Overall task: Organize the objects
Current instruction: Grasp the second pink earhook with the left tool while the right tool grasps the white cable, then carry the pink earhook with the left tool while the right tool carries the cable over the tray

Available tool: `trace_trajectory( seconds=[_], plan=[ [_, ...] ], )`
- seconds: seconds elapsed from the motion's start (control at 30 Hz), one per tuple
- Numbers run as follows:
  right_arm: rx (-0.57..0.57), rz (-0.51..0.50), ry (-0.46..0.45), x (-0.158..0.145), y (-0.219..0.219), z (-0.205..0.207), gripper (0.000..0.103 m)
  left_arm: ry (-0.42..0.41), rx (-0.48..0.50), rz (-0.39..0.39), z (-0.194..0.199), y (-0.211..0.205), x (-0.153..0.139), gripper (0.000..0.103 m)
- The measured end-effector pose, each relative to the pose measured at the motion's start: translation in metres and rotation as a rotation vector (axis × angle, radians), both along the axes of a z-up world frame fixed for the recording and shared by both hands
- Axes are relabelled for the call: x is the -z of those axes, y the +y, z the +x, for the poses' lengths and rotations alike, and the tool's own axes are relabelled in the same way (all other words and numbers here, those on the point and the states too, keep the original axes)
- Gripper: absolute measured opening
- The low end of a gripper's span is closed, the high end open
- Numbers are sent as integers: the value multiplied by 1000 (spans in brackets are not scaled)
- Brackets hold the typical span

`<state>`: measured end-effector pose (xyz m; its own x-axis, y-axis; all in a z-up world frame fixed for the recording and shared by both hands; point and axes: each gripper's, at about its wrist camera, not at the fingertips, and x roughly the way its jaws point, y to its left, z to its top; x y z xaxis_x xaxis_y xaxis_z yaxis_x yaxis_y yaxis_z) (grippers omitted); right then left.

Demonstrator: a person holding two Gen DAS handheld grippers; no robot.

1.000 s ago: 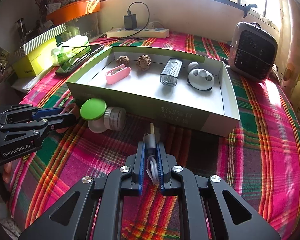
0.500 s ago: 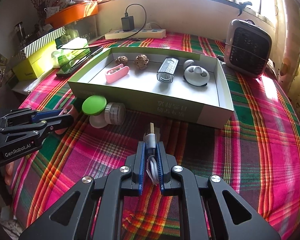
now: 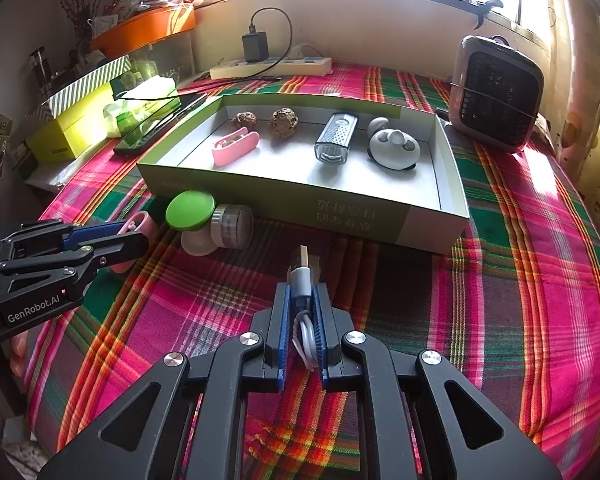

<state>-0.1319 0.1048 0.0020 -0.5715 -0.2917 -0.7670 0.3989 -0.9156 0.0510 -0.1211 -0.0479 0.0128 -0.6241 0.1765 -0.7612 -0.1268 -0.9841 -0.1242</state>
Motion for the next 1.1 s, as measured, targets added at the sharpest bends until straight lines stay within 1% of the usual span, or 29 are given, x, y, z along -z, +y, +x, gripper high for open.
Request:
trace_trajectory(
  seconds=[0.33,0.6,0.83,1.1],
  plan=[
    [-3,-26,21,-8,1,2,12,28,7,14,1,0,-10,21],
    [-1,-55,27,-16,4,1,12,60,23,28,0,2,-25,21],
    [8,-73,43,-25,6,-4,12,88,30,24,-8,4,-37,21],
    [27,-81,65,-36,10,-12,12,93,44,27,-23,7,-43,21]
  ],
)
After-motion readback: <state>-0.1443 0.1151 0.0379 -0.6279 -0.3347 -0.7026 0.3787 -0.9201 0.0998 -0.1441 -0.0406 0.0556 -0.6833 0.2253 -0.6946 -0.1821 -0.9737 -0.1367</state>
